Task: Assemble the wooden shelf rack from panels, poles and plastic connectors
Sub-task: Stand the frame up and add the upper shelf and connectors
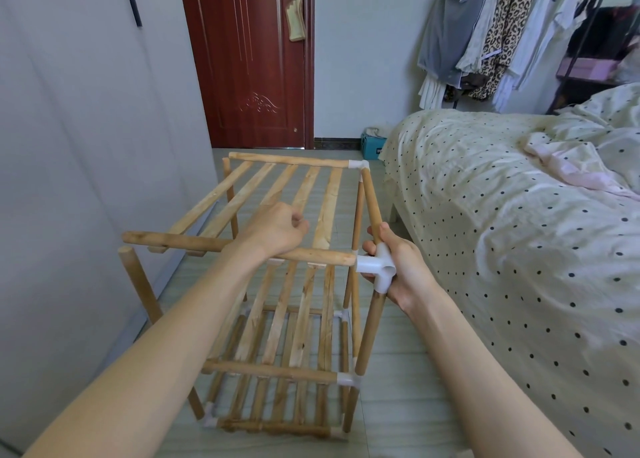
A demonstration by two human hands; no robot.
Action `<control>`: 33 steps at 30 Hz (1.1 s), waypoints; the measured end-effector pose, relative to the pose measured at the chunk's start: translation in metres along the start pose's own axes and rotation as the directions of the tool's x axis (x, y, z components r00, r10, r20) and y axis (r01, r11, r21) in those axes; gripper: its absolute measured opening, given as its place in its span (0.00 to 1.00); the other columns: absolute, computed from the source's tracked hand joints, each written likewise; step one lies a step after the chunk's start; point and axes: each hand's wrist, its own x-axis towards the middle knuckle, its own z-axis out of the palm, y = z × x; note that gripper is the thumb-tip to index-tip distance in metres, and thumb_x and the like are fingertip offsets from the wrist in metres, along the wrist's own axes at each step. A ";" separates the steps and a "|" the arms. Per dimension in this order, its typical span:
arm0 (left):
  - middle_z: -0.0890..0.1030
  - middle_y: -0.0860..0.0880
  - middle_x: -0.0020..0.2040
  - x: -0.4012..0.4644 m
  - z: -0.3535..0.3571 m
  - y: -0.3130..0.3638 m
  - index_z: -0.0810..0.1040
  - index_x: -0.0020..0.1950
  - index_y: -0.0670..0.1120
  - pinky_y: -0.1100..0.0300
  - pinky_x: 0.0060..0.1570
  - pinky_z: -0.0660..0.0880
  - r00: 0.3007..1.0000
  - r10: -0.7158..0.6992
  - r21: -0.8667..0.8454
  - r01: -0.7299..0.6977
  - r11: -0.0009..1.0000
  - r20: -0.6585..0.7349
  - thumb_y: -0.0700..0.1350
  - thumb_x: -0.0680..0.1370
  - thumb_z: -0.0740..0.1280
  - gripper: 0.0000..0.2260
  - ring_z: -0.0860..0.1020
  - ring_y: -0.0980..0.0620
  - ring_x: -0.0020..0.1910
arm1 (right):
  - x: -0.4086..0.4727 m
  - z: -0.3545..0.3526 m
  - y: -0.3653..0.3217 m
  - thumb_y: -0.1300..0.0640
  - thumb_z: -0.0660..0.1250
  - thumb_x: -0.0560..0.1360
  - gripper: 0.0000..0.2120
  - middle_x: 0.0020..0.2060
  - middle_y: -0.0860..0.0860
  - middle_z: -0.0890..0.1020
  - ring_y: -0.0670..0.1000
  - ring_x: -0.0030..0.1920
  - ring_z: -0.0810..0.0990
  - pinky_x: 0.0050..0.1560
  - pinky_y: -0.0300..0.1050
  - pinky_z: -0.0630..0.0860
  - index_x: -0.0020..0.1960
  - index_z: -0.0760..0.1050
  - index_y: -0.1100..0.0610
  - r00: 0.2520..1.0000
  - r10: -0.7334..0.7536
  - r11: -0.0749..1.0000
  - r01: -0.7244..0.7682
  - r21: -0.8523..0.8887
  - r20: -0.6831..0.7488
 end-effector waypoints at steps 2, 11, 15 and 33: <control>0.76 0.45 0.61 -0.008 0.001 0.000 0.78 0.57 0.51 0.54 0.55 0.69 0.994 0.079 0.069 -0.085 0.994 0.078 0.60 0.79 0.56 0.18 0.73 0.50 0.56 | 0.000 0.000 0.000 0.51 0.56 0.81 0.10 0.27 0.50 0.71 0.49 0.31 0.70 0.31 0.41 0.70 0.53 0.70 0.58 1.000 -0.002 1.000 0.002 -0.007 -0.002; 0.45 0.57 0.77 -0.038 -0.005 -0.005 0.65 0.53 0.66 0.45 0.63 0.64 0.950 0.204 0.216 -0.256 0.942 0.237 0.70 0.65 0.65 0.21 0.61 0.44 0.72 | 0.000 0.003 0.001 0.51 0.56 0.81 0.10 0.27 0.49 0.72 0.47 0.29 0.70 0.31 0.40 0.71 0.52 0.71 0.58 1.000 -0.015 0.999 0.015 -0.039 -0.009; 0.52 0.53 0.77 -0.041 0.001 -0.007 0.63 0.66 0.68 0.47 0.60 0.67 0.944 0.271 0.347 -0.321 0.881 0.186 0.71 0.70 0.57 0.26 0.70 0.47 0.66 | 0.001 -0.001 0.000 0.51 0.56 0.81 0.10 0.27 0.49 0.72 0.46 0.27 0.71 0.28 0.38 0.70 0.51 0.70 0.57 1.000 -0.016 0.999 0.016 -0.037 0.000; 0.70 0.59 0.45 -0.054 0.026 0.009 0.73 0.51 0.52 0.62 0.49 0.61 0.852 0.515 0.216 -0.488 0.846 -0.094 0.67 0.69 0.60 0.21 0.66 0.60 0.46 | 0.003 0.008 0.005 0.52 0.56 0.81 0.09 0.25 0.48 0.72 0.45 0.25 0.70 0.26 0.35 0.71 0.51 0.67 0.58 0.999 -0.018 1.000 0.017 -0.015 -0.050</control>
